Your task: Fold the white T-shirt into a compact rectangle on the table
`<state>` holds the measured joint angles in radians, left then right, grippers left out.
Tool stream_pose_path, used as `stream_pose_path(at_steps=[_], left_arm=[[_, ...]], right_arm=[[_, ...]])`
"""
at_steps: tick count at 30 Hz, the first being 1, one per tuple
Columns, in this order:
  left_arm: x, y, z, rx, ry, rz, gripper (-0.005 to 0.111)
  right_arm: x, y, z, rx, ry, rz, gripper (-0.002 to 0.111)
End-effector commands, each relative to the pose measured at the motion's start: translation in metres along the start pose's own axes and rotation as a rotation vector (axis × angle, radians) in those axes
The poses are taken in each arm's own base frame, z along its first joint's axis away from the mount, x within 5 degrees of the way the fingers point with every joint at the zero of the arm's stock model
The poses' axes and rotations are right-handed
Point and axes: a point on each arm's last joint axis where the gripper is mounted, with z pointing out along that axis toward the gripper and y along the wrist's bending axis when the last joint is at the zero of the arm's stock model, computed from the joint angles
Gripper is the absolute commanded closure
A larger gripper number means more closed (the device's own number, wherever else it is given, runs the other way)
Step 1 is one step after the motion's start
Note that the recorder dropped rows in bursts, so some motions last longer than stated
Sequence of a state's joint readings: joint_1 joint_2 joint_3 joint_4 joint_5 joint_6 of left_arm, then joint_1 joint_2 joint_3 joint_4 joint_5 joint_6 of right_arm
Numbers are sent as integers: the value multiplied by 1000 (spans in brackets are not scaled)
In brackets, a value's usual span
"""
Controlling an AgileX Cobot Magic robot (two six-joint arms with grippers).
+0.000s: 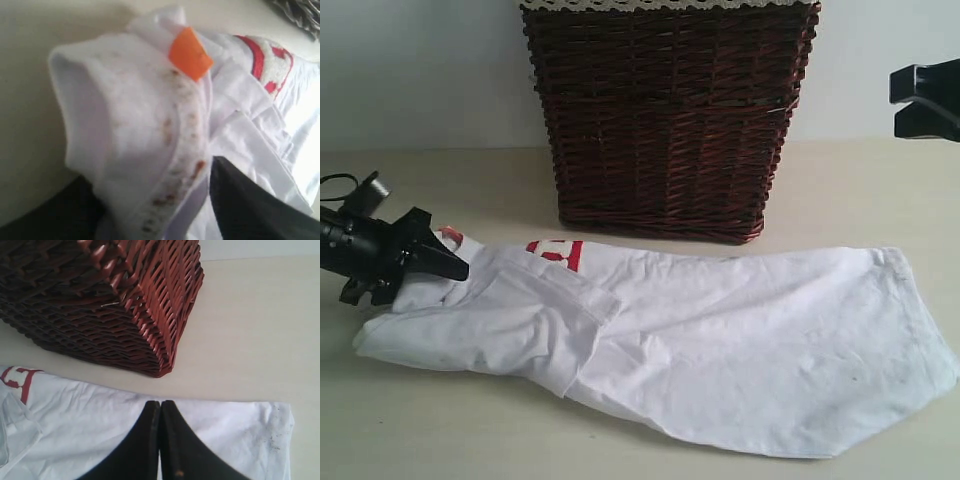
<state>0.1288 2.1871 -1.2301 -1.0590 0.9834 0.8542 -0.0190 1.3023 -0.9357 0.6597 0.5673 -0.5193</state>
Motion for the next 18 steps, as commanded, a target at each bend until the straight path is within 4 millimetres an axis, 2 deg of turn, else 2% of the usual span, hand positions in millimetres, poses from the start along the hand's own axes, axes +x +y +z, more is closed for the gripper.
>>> stream_pose_path(at_steps=[1, 3, 4, 5, 6, 7, 10, 12, 14, 16, 18], left_arm=[[5, 4, 5, -17, 31, 6, 50], [5, 5, 5, -19, 33, 9, 56], [5, 5, 5, -19, 33, 14, 63], [5, 5, 5, -20, 34, 17, 78], [6, 4, 5, -17, 40, 27, 88], [6, 4, 5, -10, 45, 38, 107], [6, 2, 3, -10, 45, 0, 107], [9, 1, -12, -87, 91, -43, 107], [17, 8, -48, -359, 164, -78, 107], [21, 12, -83, -544, 144, -122, 107], [20, 4, -113, -531, 51, -164, 107]], right_arm=[[0, 0, 1, -16, -2, -2, 108], [0, 0, 1, -17, -3, 1, 108], [0, 0, 1, -17, -3, 1, 108], [0, 0, 1, -17, -3, 1, 108], [0, 0, 1, -18, -1, 1, 108], [1, 1, 1, -21, 4, 1, 108], [1, 1, 1, -22, 5, 1, 108], [1, 1, 1, -25, 9, 1, 108], [2, 1, 1, -31, 19, 1, 108], [2, 2, 1, -37, 23, 5, 108], [3, 2, 1, -39, 27, 5, 108]])
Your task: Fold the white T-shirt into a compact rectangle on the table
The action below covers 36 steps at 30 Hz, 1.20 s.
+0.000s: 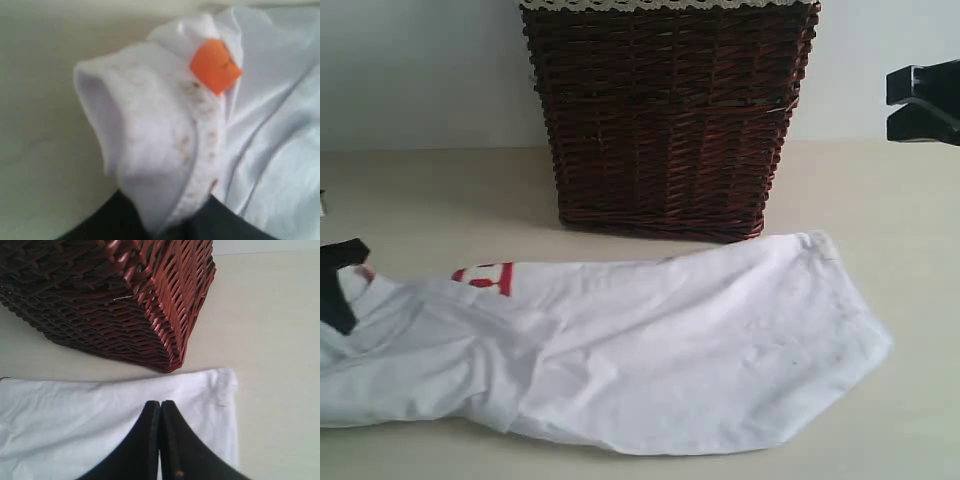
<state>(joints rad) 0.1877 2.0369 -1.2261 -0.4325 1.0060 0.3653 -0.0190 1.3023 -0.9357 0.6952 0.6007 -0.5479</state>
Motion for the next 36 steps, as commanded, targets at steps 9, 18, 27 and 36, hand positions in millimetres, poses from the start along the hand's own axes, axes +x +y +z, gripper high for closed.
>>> stream_pose_path(at_steps=[9, 18, 27, 36], left_arm=[[11, -61, -129, 221, -250, -28, 107], [30, -207, -102, 324, -251, 166, 107], [69, -362, 7, 379, -247, 438, 91], [107, -398, 19, 318, -137, 738, 43]], right_arm=[[0, 1, 1, -29, -4, 16, 108], [2, 6, 0, -74, 16, 50, 108], [3, 11, -1, -135, 37, 98, 108], [2, 13, -5, -138, 24, 72, 108]])
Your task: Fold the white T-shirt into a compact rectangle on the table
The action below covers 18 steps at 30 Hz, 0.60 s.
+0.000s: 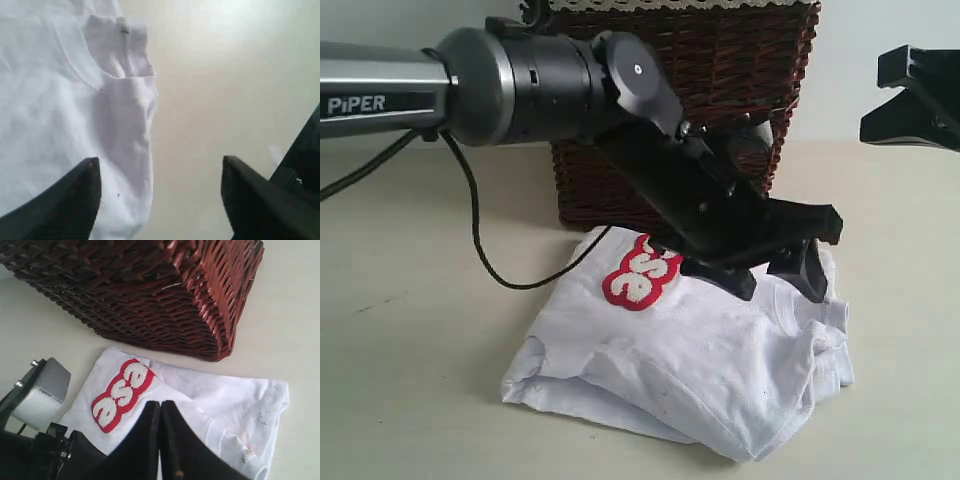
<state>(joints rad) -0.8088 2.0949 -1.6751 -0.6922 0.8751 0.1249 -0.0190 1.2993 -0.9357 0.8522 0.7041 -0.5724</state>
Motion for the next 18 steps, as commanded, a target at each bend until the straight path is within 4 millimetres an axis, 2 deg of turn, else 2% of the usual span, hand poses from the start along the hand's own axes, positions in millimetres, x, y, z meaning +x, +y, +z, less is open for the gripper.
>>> stream_pose_path(at_steps=[1, 5, 7, 9, 10, 13, 15, 18], left_arm=[[-8, -15, -48, -44, -84, 106, 43], [-4, -14, -92, -205, -97, 183, 43], [0, -13, -110, -313, -105, 223, 47], [4, -11, -127, -411, -138, 240, 60], [9, -13, -141, -435, -187, 262, 76], [18, -14, -156, -438, -268, 277, 98], [27, -11, -161, -437, -289, 260, 107], [40, -8, -171, -441, -310, 253, 105]], right_arm=[[0, 1, -3, -2, -6, -29, 108], [1, -2, -2, 22, 7, -51, 101], [2, -4, -2, 45, 18, -45, 95], [5, -6, -2, 66, 49, -54, 91], [10, -7, -1, 68, 90, -50, 90], [25, -17, 5, 109, 136, -41, 87], [41, -34, 16, 203, 201, 10, 81], [61, -55, 39, 283, 344, 116, 67]])
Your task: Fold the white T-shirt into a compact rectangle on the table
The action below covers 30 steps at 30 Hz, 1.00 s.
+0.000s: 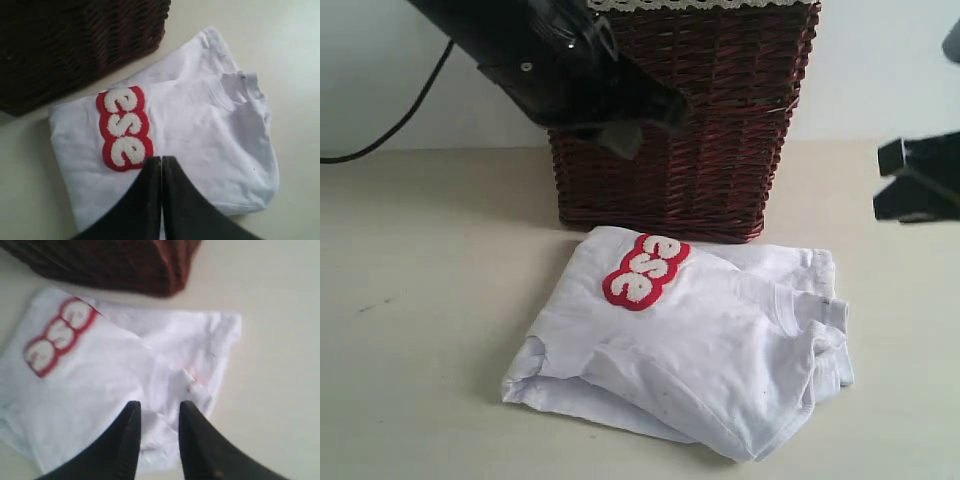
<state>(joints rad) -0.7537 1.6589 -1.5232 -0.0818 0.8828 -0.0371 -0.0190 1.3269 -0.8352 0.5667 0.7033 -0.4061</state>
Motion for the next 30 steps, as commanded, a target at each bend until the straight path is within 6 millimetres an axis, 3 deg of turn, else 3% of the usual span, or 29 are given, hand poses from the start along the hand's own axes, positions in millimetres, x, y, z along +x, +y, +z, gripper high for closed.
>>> stream_pose_path(at_steps=[1, 3, 7, 12, 21, 24, 30], left_arm=[[16, 10, -17, -23, -50, -27, 103], [24, 13, -21, -29, -59, -30, 98], [39, 15, -24, -33, -73, -14, 92], [48, 16, -25, -34, -118, -15, 92], [48, 15, -27, -14, -186, -13, 92], [54, 15, -29, -12, -217, -18, 92], [69, 17, -26, -15, -268, -25, 93]], right_arm=[[20, -24, 39, 91, 201, 128, 63], [26, -27, 58, 61, 281, 170, 57], [28, -26, 83, -53, 307, 202, 56], [23, -30, 95, -66, 231, 180, 57], [30, -41, 116, -21, 274, 218, 58], [30, -41, 124, -64, 264, 204, 66], [22, -40, 124, -82, 177, 133, 100]])
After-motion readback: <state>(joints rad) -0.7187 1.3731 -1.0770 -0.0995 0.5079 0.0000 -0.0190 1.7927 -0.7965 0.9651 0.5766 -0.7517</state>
